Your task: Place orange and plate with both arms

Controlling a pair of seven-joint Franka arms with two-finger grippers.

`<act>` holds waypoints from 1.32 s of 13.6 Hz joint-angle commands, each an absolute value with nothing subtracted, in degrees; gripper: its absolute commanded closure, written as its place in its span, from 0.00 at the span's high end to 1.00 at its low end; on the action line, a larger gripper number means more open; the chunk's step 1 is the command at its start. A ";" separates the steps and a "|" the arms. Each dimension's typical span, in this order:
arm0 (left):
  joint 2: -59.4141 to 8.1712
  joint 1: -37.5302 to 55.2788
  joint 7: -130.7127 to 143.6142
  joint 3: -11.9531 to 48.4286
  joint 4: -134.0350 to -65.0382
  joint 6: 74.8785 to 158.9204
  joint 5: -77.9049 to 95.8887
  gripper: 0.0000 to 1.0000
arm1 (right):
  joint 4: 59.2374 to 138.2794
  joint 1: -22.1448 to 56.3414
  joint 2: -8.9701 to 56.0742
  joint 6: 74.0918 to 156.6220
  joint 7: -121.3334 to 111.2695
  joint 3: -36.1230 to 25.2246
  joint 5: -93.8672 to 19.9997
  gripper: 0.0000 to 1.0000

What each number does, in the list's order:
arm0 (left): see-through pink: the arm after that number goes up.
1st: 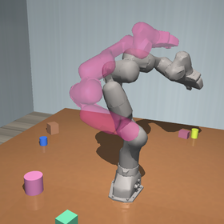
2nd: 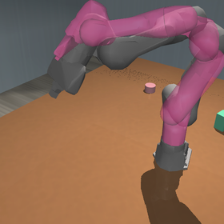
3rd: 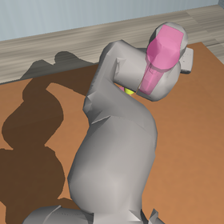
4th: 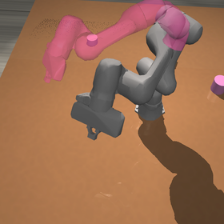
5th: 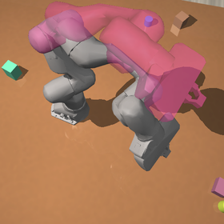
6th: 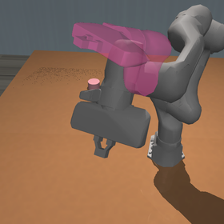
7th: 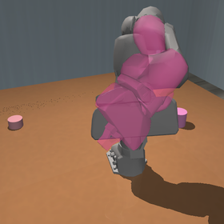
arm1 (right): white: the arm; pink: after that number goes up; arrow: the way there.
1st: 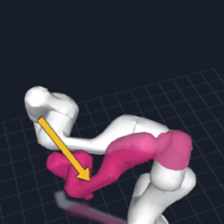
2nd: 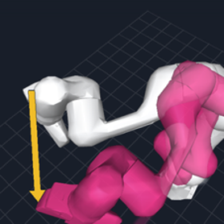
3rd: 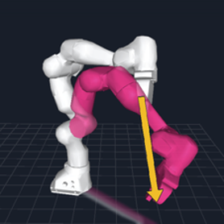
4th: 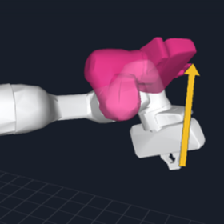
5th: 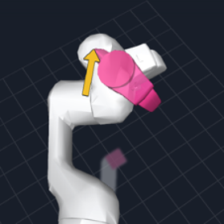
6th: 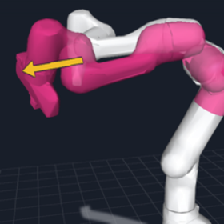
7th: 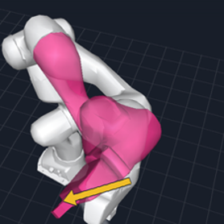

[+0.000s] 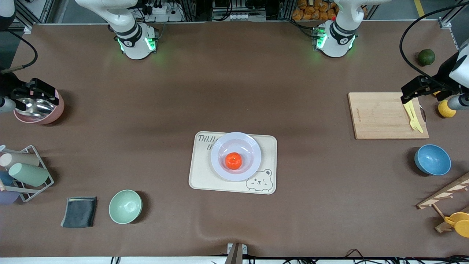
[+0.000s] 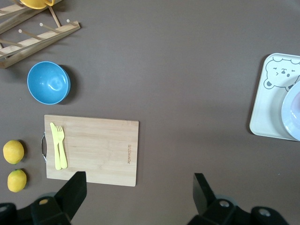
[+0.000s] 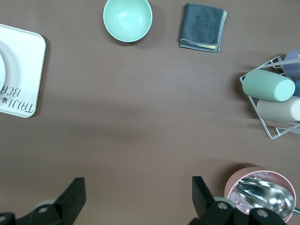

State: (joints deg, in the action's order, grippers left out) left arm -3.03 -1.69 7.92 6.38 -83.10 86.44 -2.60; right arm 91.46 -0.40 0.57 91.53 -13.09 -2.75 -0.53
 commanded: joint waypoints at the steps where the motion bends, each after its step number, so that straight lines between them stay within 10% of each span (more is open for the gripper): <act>1: -2.29 -2.02 7.47 6.24 -82.97 85.52 -2.90 1.00 | 92.29 -2.99 -0.09 92.37 -12.83 -0.35 0.35 1.00; 18: -0.79 -2.99 8.17 6.94 -84.02 85.34 -2.11 1.00 | 90.61 -2.20 -0.09 90.70 -5.27 -0.26 0.26 1.00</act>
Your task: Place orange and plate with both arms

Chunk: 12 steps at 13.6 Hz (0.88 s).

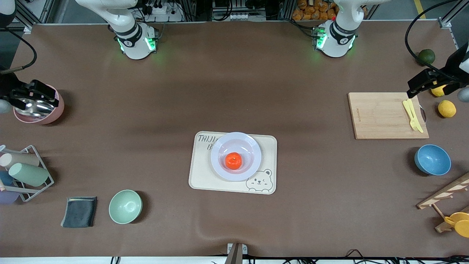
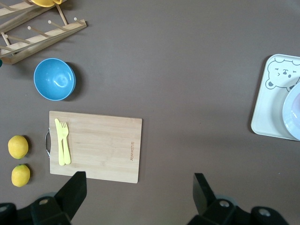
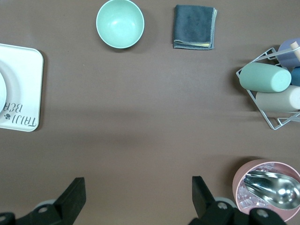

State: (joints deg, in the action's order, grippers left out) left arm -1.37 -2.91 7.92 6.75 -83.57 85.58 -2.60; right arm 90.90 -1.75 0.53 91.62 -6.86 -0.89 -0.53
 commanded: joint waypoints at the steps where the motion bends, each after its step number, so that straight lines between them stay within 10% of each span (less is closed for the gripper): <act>1: -0.79 -2.99 8.17 7.03 -84.02 85.34 -1.94 1.00 | 90.62 -2.20 -0.09 90.79 -5.45 -0.35 0.26 1.00; 12: -0.79 -2.90 8.17 7.03 -84.02 85.34 -0.62 1.00 | 90.70 -1.05 -0.09 89.47 -5.27 -0.26 0.70 1.00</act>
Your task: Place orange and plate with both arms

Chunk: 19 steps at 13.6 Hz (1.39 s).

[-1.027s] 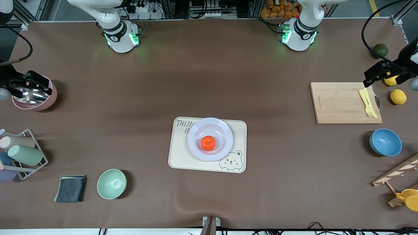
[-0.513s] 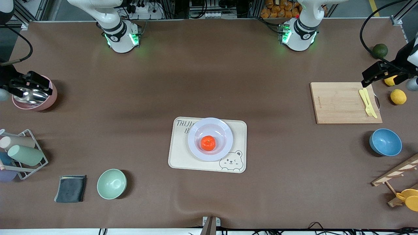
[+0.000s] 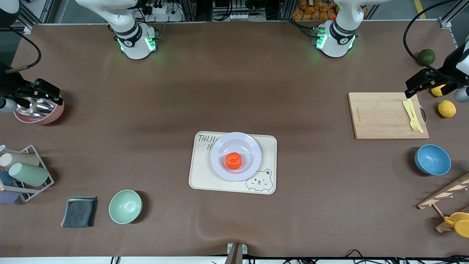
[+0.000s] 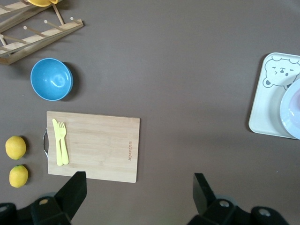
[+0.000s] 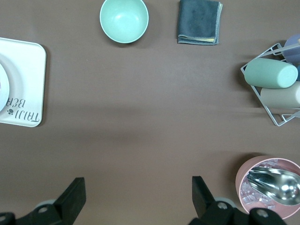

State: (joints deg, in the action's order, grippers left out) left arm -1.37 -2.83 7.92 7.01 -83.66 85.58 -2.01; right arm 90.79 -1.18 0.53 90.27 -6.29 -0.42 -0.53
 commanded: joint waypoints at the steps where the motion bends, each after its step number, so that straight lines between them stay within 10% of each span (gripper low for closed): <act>1: -0.79 -2.99 8.26 7.03 -84.02 85.34 -0.70 1.00 | 90.70 -1.14 0.17 89.56 -5.27 -0.26 0.79 1.00; 19: -1.41 -2.99 8.17 6.94 -83.06 81.74 -1.32 1.00 | 90.62 -1.32 0.79 89.56 -5.28 -0.35 0.79 1.00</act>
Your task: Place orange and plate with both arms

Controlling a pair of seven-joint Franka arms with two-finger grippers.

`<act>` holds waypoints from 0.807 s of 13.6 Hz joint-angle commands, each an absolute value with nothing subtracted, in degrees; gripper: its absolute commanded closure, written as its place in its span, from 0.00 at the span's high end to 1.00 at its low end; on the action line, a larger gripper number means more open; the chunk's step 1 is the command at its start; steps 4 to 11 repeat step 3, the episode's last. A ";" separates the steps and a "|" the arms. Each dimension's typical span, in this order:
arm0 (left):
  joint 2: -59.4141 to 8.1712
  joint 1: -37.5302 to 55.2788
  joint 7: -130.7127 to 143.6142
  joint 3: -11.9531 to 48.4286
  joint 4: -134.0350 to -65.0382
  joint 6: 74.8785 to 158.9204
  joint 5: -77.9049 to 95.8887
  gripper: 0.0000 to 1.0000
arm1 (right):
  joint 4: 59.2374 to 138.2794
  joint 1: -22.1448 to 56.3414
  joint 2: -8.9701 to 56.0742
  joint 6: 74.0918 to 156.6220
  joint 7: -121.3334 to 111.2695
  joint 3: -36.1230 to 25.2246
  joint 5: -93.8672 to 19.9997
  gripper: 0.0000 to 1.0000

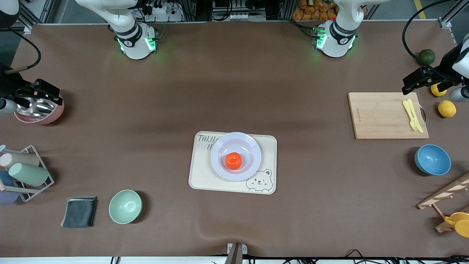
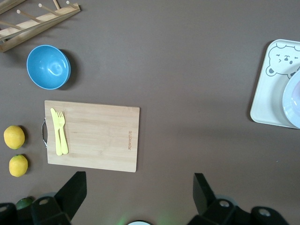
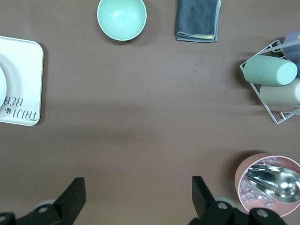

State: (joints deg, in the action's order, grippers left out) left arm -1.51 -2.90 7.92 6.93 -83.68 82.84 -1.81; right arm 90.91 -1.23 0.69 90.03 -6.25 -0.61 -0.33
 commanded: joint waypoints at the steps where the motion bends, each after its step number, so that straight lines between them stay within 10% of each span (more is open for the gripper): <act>1: -1.41 -2.99 8.17 6.94 -83.06 81.74 -1.32 1.00 | 90.62 -1.41 0.79 89.56 -5.27 -0.35 0.79 1.00; 11: -1.41 -2.90 8.17 7.03 -83.06 81.74 -1.23 1.00 | 90.62 -1.23 0.79 89.56 -5.27 -0.35 0.79 1.00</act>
